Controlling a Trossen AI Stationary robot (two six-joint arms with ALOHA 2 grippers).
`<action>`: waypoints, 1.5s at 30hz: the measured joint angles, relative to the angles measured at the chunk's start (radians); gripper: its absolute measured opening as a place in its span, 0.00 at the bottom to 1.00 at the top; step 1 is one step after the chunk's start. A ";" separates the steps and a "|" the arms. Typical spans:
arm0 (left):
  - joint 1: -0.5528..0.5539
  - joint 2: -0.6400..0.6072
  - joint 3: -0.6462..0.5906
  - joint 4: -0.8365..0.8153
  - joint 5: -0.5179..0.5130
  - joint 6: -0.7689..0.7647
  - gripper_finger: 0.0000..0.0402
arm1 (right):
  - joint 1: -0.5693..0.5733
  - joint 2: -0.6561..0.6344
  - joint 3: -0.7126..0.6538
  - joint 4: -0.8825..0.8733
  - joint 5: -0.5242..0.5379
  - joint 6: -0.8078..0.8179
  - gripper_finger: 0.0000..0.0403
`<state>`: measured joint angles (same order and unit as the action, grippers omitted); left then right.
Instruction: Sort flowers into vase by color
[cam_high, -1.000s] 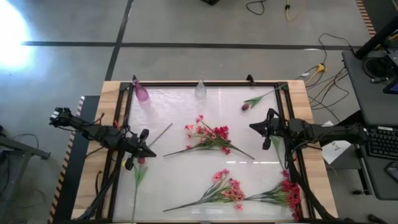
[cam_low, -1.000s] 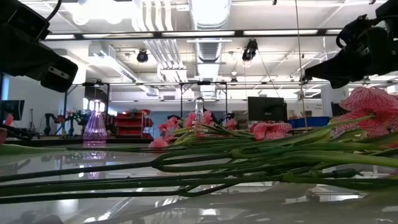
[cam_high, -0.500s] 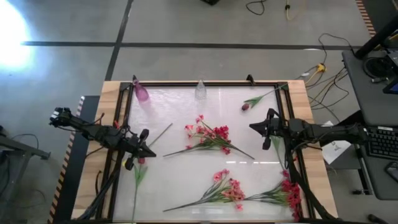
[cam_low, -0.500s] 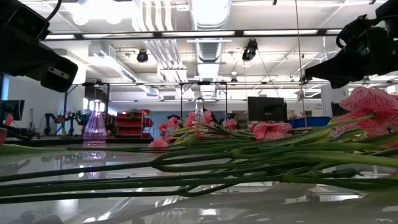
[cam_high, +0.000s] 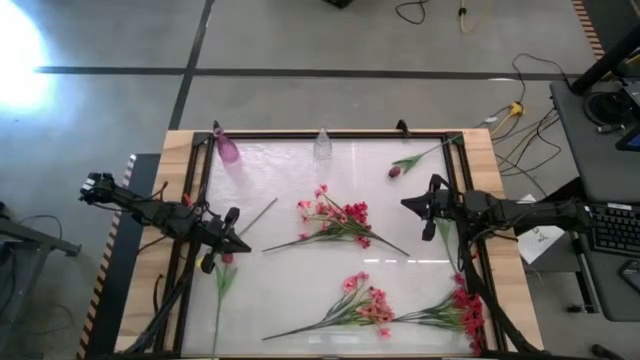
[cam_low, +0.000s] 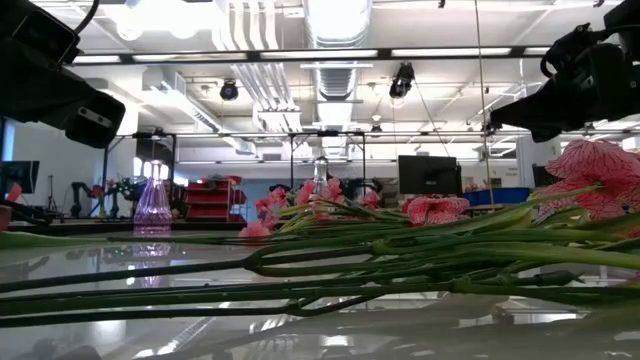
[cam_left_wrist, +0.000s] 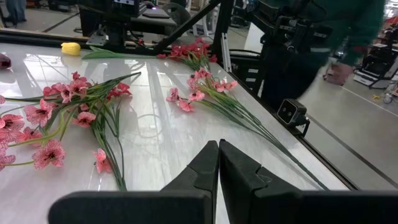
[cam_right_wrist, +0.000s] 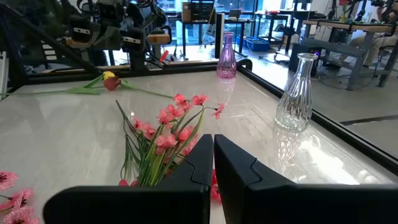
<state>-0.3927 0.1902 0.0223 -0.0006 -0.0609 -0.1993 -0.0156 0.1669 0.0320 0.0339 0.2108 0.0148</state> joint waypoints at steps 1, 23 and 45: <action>0.000 0.000 0.000 0.000 0.000 0.000 0.00 | 0.000 0.000 0.000 0.000 0.000 0.000 0.02; 0.000 0.000 0.000 0.000 0.000 0.000 0.00 | 0.005 0.072 0.027 0.036 -0.005 0.853 0.02; 0.000 0.000 0.000 0.005 -0.001 0.000 0.00 | 0.081 0.759 0.537 -0.596 -0.184 0.626 0.20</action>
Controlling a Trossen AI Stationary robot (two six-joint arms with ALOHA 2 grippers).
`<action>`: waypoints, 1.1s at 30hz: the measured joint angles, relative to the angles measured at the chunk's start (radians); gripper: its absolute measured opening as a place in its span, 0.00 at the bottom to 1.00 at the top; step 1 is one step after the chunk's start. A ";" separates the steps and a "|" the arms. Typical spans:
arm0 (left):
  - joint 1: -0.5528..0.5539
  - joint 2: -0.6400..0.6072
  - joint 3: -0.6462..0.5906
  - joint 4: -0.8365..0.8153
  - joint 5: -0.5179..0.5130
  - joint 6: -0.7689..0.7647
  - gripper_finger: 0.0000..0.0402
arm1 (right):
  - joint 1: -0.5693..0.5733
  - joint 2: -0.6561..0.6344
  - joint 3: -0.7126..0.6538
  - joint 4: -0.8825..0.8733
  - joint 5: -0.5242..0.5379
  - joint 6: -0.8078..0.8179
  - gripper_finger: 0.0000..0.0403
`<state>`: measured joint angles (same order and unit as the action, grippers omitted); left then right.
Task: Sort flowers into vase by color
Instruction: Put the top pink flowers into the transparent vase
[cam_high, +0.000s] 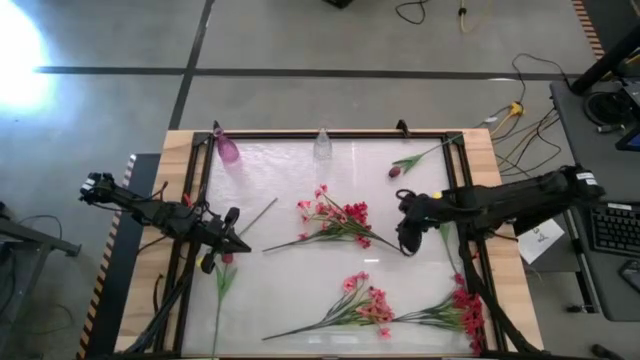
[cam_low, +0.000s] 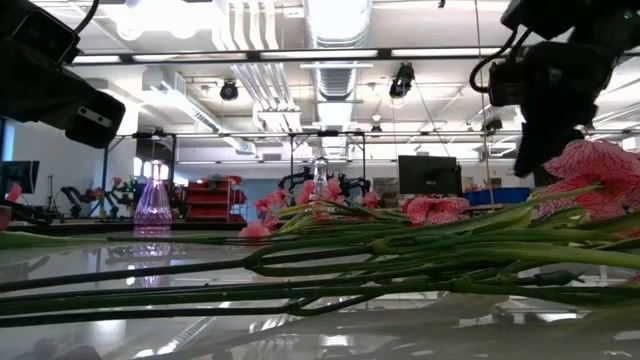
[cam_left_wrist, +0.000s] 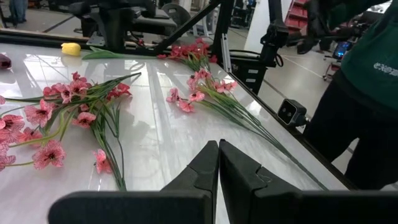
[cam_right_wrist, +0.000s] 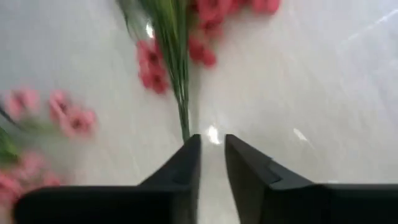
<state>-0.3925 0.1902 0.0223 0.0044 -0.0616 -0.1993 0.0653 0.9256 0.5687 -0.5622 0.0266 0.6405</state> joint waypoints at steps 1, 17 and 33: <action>0.000 0.000 0.000 0.000 0.000 0.000 0.00 | 0.010 0.021 0.015 0.000 0.008 -0.010 0.24; 0.000 0.000 0.000 0.003 0.000 0.000 0.00 | 0.054 0.362 0.046 0.316 0.027 -0.160 0.37; 0.000 0.000 0.000 0.002 0.000 0.000 0.00 | 0.054 0.485 0.050 0.336 0.082 -0.168 0.23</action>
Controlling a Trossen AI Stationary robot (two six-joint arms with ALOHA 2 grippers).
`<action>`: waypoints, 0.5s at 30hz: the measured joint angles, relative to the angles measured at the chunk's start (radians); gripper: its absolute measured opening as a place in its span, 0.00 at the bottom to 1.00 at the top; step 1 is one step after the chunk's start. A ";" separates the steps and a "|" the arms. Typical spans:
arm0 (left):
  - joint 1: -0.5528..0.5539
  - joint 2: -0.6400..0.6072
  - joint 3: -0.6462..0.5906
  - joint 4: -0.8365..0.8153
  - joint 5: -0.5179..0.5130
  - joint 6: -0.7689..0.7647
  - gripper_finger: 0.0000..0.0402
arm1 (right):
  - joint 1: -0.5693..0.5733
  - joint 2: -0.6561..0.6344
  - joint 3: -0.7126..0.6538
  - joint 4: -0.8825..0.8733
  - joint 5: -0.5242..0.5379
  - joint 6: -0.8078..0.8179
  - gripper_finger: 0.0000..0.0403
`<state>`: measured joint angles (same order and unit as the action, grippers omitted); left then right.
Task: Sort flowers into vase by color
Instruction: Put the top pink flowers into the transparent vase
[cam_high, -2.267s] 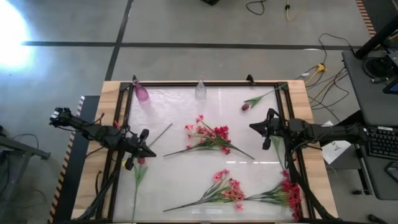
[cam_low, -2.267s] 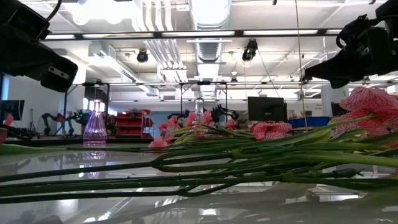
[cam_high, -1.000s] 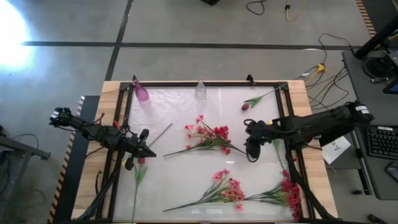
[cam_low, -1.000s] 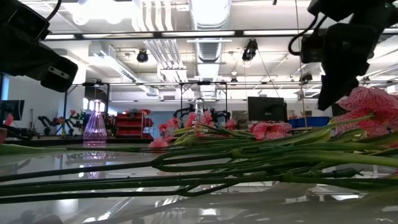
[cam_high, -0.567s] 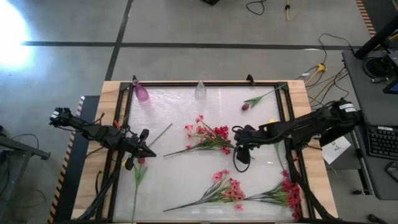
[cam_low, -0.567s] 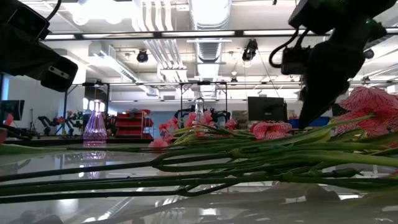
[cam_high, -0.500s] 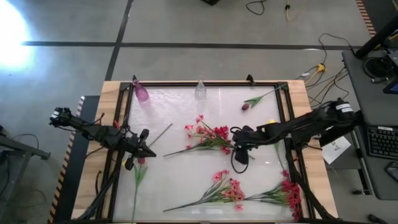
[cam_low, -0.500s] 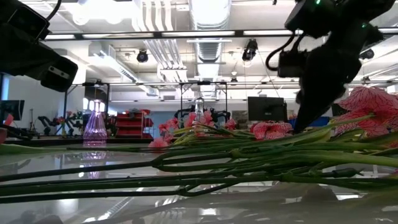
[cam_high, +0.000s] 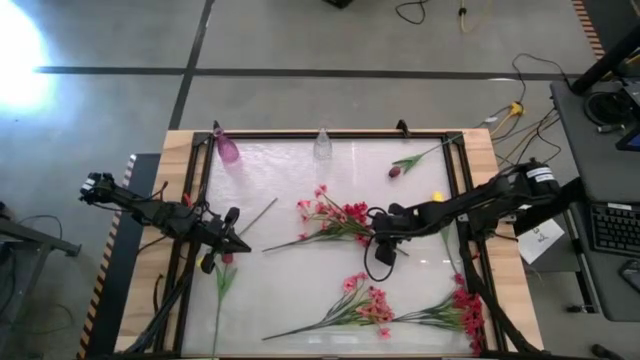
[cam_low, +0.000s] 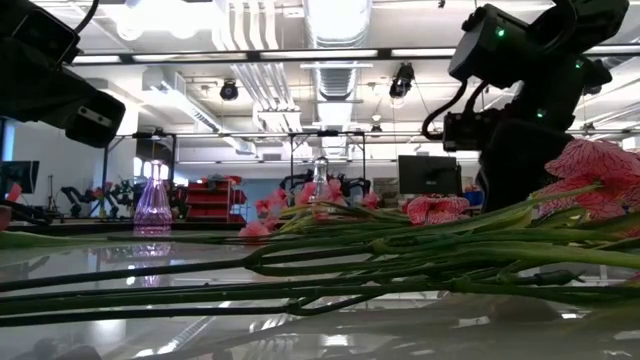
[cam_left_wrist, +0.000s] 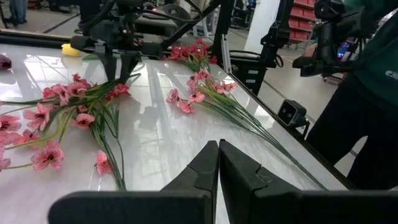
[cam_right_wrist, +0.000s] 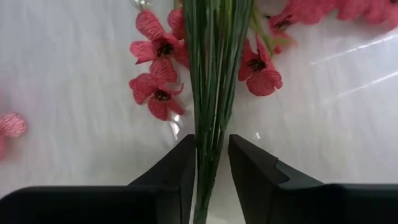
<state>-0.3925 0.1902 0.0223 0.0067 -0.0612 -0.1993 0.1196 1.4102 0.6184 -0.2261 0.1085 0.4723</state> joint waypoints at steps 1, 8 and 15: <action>0.000 0.000 0.000 0.000 0.000 0.000 0.00 | -0.001 -0.004 -0.001 -0.001 0.000 0.000 0.23; 0.000 0.000 0.000 0.000 0.000 0.000 0.00 | 0.000 -0.003 -0.001 0.006 -0.001 -0.001 0.25; 0.000 0.000 0.000 0.000 0.000 0.000 0.00 | 0.000 -0.002 -0.001 0.007 -0.002 -0.001 0.23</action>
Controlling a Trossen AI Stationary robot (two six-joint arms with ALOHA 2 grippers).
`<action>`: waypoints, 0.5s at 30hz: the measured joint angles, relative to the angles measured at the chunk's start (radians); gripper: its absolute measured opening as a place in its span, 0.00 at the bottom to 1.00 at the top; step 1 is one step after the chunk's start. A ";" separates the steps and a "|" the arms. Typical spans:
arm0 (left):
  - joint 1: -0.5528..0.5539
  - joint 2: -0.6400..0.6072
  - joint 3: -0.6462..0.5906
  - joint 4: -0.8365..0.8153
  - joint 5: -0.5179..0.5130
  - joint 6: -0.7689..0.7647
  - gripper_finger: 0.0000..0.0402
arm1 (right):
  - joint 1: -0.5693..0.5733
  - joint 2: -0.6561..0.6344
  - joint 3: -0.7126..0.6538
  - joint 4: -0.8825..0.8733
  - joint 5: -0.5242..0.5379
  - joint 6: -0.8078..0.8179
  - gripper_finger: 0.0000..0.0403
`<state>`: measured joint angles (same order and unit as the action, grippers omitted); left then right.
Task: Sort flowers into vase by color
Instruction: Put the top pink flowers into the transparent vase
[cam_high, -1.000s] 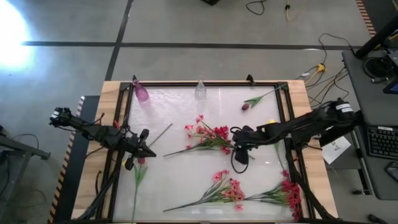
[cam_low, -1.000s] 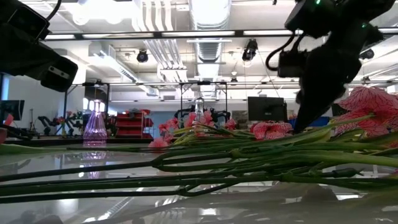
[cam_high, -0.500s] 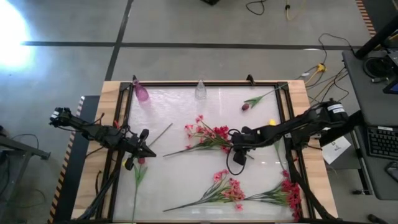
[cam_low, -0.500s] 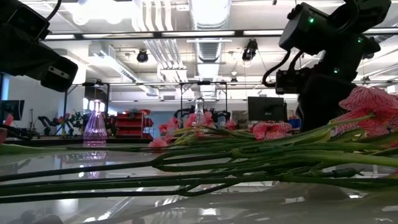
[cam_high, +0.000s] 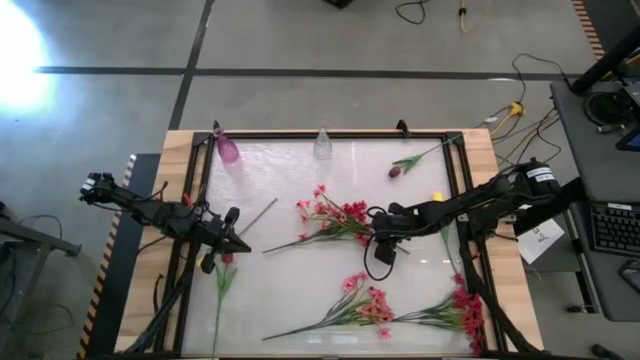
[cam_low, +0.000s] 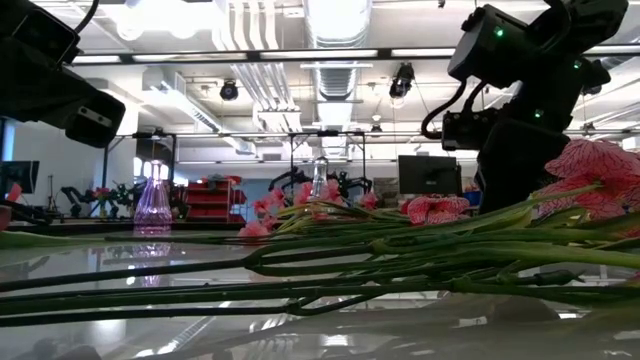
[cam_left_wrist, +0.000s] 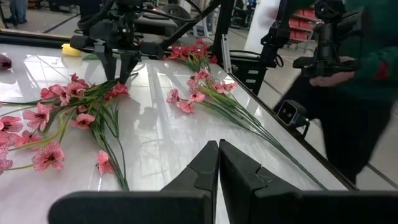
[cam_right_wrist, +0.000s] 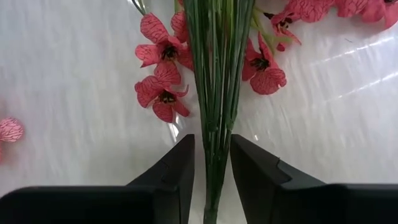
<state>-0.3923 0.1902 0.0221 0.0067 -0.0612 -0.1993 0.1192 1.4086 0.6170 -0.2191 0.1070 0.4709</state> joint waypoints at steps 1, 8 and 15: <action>0.000 0.000 0.000 0.000 0.000 0.000 0.00 | 0.000 0.000 0.000 0.000 0.000 0.000 0.22; 0.000 0.000 0.000 0.000 0.000 0.000 0.00 | 0.000 0.000 0.000 0.000 -0.001 -0.011 0.20; 0.000 0.000 0.000 0.000 0.000 0.000 0.00 | 0.000 0.000 0.000 -0.002 -0.002 -0.011 0.20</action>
<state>-0.3927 0.1902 0.0219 0.0067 -0.0612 -0.1993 0.1192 1.4082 0.6170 -0.2209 0.1055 0.4595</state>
